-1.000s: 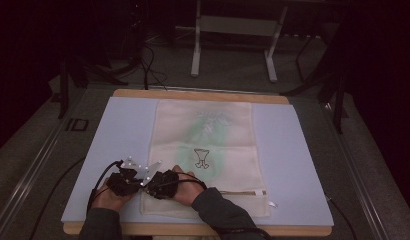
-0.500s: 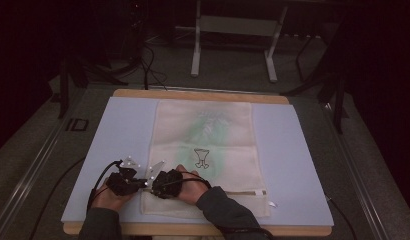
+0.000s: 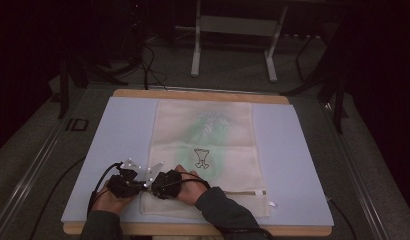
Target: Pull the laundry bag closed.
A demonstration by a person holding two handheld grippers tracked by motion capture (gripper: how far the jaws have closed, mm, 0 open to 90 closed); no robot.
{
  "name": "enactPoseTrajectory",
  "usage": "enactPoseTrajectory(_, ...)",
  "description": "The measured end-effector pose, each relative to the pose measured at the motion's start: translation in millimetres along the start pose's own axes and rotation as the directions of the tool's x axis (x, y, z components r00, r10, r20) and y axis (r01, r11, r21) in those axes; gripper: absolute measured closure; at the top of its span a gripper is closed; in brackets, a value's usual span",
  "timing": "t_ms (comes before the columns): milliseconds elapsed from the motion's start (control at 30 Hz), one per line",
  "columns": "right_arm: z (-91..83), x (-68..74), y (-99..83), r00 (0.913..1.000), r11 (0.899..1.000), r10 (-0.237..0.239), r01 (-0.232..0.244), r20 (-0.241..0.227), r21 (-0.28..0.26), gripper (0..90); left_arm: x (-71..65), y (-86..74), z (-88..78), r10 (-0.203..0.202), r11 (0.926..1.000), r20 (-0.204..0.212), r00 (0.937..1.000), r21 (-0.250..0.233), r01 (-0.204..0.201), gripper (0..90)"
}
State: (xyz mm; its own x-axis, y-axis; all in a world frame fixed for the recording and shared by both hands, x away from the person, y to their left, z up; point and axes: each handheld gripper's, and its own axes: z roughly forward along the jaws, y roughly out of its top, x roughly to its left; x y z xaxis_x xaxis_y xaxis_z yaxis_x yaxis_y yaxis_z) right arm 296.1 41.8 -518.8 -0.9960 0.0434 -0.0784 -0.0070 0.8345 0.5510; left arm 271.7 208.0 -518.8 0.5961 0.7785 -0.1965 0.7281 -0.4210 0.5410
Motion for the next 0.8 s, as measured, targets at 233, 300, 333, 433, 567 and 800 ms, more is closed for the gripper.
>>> enactPoseTrajectory(233, -0.7, -0.3, -0.4, 0.9999, 1.000, 0.015, -0.015, -0.002, -0.003, 82.3, 2.0, -0.3, 0.6, -0.006, 1.0000, 0.011, 0.9999, 0.001, 0.006, 90.0)
enactPoseTrajectory(300, -1.7, 0.2, 0.4, 0.9998, 1.000, 0.021, -0.021, -0.002, 0.007, 82.3, 2.2, -0.2, 0.6, -0.001, 1.0000, 0.012, 0.9999, 0.002, 0.001, 90.0)
enactPoseTrajectory(333, -2.1, 0.2, 0.4, 0.9997, 1.000, 0.025, -0.025, -0.003, 0.008, 82.3, 2.5, -0.3, 0.6, -0.001, 1.0000, 0.015, 0.9999, 0.001, 0.001, 90.0)
enactPoseTrajectory(433, -2.9, -0.1, 0.0, 0.9992, 0.999, 0.039, -0.039, -0.008, 0.013, 82.3, 2.5, -0.6, 0.5, 0.001, 1.0000, 0.014, 0.9999, 0.000, -0.001, 90.0)
enactPoseTrajectory(567, -4.2, 0.4, -0.4, 0.9992, 0.999, 0.041, -0.041, -0.005, 0.019, 82.3, 3.5, -1.2, 0.7, 0.000, 1.0000, 0.022, 0.9998, -0.006, 0.000, 90.0)
enactPoseTrajectory(800, -8.1, -1.1, -3.8, 0.9979, 0.998, 0.063, -0.062, -0.016, 0.033, 82.3, 4.5, -0.6, 0.5, -0.002, 1.0000, 0.030, 0.9996, 0.000, 0.002, 90.0)
